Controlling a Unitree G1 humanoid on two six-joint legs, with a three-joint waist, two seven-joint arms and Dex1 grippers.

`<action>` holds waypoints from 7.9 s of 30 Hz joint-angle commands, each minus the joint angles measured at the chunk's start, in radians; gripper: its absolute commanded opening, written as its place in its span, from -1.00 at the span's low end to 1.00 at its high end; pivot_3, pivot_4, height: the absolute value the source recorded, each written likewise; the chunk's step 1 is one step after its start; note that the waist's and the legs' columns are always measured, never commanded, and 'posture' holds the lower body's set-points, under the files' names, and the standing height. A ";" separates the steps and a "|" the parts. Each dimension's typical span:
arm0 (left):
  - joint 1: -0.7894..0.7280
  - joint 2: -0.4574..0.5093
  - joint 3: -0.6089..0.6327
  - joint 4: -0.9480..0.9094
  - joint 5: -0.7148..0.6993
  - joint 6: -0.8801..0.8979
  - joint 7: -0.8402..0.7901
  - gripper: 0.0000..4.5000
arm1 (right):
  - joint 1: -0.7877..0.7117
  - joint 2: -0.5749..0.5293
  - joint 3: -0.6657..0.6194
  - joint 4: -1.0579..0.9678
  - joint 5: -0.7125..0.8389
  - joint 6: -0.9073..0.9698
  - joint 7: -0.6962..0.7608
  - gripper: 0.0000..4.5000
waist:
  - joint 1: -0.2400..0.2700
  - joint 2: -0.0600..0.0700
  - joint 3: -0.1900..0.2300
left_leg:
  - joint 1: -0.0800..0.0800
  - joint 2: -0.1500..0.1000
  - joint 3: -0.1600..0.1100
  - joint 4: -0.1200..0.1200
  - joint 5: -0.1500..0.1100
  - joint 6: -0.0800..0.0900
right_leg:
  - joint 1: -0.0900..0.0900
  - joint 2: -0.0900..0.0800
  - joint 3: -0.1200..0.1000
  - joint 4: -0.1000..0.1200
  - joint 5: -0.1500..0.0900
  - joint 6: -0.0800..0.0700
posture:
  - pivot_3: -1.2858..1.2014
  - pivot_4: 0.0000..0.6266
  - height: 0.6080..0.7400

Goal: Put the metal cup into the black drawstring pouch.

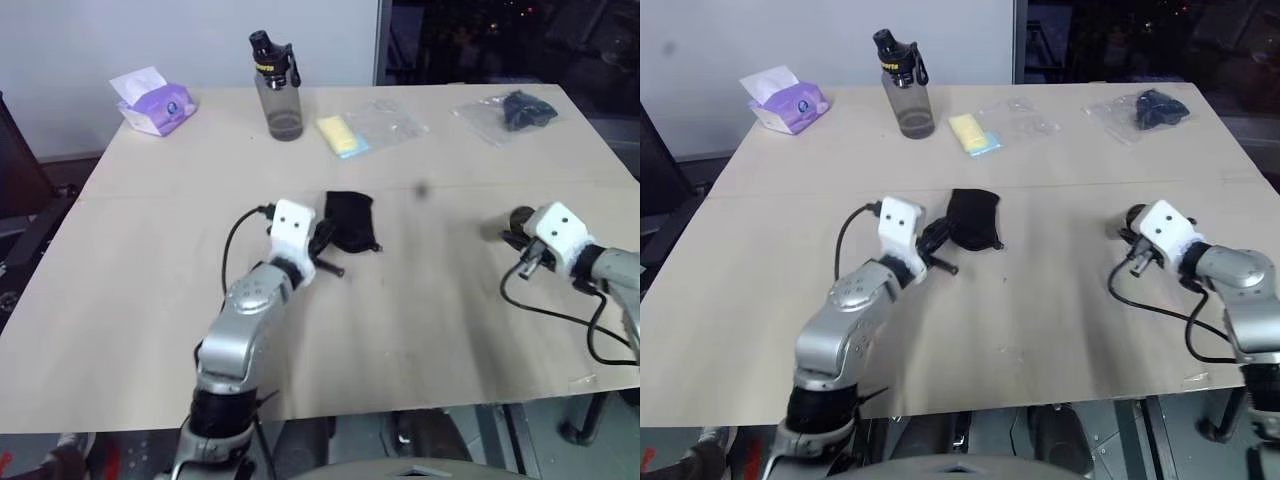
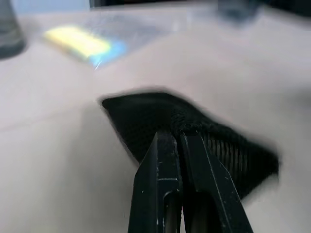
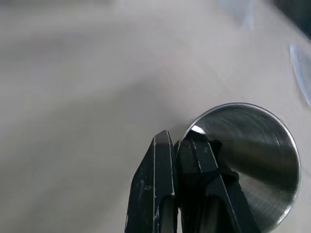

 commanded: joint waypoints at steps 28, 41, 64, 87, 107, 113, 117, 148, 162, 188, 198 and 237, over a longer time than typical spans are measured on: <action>-0.227 -0.227 0.179 0.118 -0.411 0.242 0.264 -1.00 | 0.007 0.171 0.194 -0.208 0.000 -0.177 -0.016 -0.99 | 0.001 0.000 0.000 | -0.004 -0.002 -0.008 0.000 0.000 0.000 | -0.001 0.000 -0.005 -0.001 0.001 -0.001 | 0.03 -0.52 1.00; -0.210 -0.206 0.166 0.098 -0.495 0.308 0.226 -1.00 | 0.002 0.348 0.236 -0.103 -0.128 -0.325 -0.203 -0.99 | 0.001 0.000 0.000 | -0.004 -0.002 -0.008 0.000 0.000 0.000 | -0.001 0.000 -0.006 -0.001 0.001 -0.002 | 0.03 -0.52 1.00; -0.184 -0.147 0.144 0.028 -0.693 0.404 0.142 -1.00 | -0.174 0.127 0.422 0.105 -0.642 -0.592 -0.201 -0.99 | -0.001 0.000 0.000 | -0.004 -0.004 -0.011 0.000 0.000 -0.001 | 0.000 0.000 -0.004 0.000 0.000 -0.003 | 0.03 -0.52 1.00; -0.143 -0.115 0.120 0.008 -0.739 0.375 0.088 -1.00 | -0.129 0.316 0.251 -0.033 -0.299 -0.198 -0.128 -0.70 | 0.004 0.000 0.000 | -0.006 -0.007 -0.014 0.000 0.001 -0.001 | 0.000 -0.002 -0.007 0.000 0.001 -0.003 | 0.03 -0.52 1.00; -0.150 -0.153 0.190 0.108 -0.634 0.199 0.211 -1.00 | 0.041 0.141 0.129 -0.151 -0.053 -0.116 -0.040 0.28 | 0.001 0.000 0.000 | -0.006 -0.008 -0.015 0.000 0.001 -0.001 | 0.000 -0.002 -0.007 0.000 0.000 -0.004 | 0.03 -0.52 1.00; -0.153 -0.138 0.182 0.104 -0.631 0.206 0.212 -1.00 | -0.016 0.229 0.199 -0.006 -0.141 -0.107 -0.144 0.28 | -0.002 0.000 0.000 | -0.006 -0.008 -0.014 0.000 0.001 -0.001 | 0.000 -0.002 -0.006 0.000 0.000 -0.003 | 0.03 -0.52 1.00; -0.147 -0.115 0.173 0.098 -0.623 0.214 0.206 -1.00 | -0.071 0.354 0.154 0.061 -0.056 -0.008 -0.213 0.28 | -0.002 0.001 0.000 | -0.005 -0.008 -0.015 0.000 0.001 -0.001 | 0.000 -0.002 -0.006 0.000 0.001 -0.003 | 0.03 -0.52 1.00; -0.115 -0.008 0.172 0.048 -0.721 0.230 0.053 -0.66 | -0.204 0.455 0.005 0.302 -0.065 -0.308 -0.441 -1.00 | -0.004 0.001 0.001 | -0.006 -0.008 -0.015 0.000 0.001 -0.001 | 0.000 -0.002 -0.006 0.000 0.001 -0.002 | 0.03 -0.52 1.00; 0.037 0.386 0.027 0.095 -0.523 0.106 -0.261 0.36 | -0.361 0.290 0.047 0.054 -0.102 -0.285 -0.359 -1.00 | -0.008 0.005 0.002 | -0.006 -0.006 -0.015 -0.002 0.001 -0.001 | -0.002 -0.001 -0.007 0.001 0.001 -0.003 | 0.03 -0.52 1.00; -0.389 0.136 -0.112 0.525 -0.107 -0.592 -0.467 0.36 | -0.450 0.302 0.218 0.038 -0.254 -0.308 -0.301 -1.00 | -0.001 0.004 0.003 | -0.008 -0.008 -0.014 -0.001 0.001 -0.001 | -0.002 -0.003 -0.005 0.000 0.001 0.000 | 0.03 -0.52 1.00; -0.430 0.083 -0.064 0.601 -0.103 -0.669 -0.476 -0.36 | -0.451 0.318 0.222 0.028 -0.265 -0.306 -0.303 -1.00 | -0.002 0.004 0.003 | -0.009 -0.008 -0.015 -0.002 0.001 -0.001 | -0.003 -0.002 -0.006 0.000 0.001 0.000 | 0.03 -0.52 1.00; -0.417 0.229 -0.025 0.486 -0.101 -0.508 -0.504 0.34 | -0.600 0.371 -0.020 -0.111 0.200 0.035 -0.404 -1.00 | -0.004 0.006 0.004 | -0.009 -0.008 -0.016 -0.002 0.001 -0.001 | -0.004 -0.002 -0.007 0.001 0.001 0.000 | 0.03 -0.52 1.00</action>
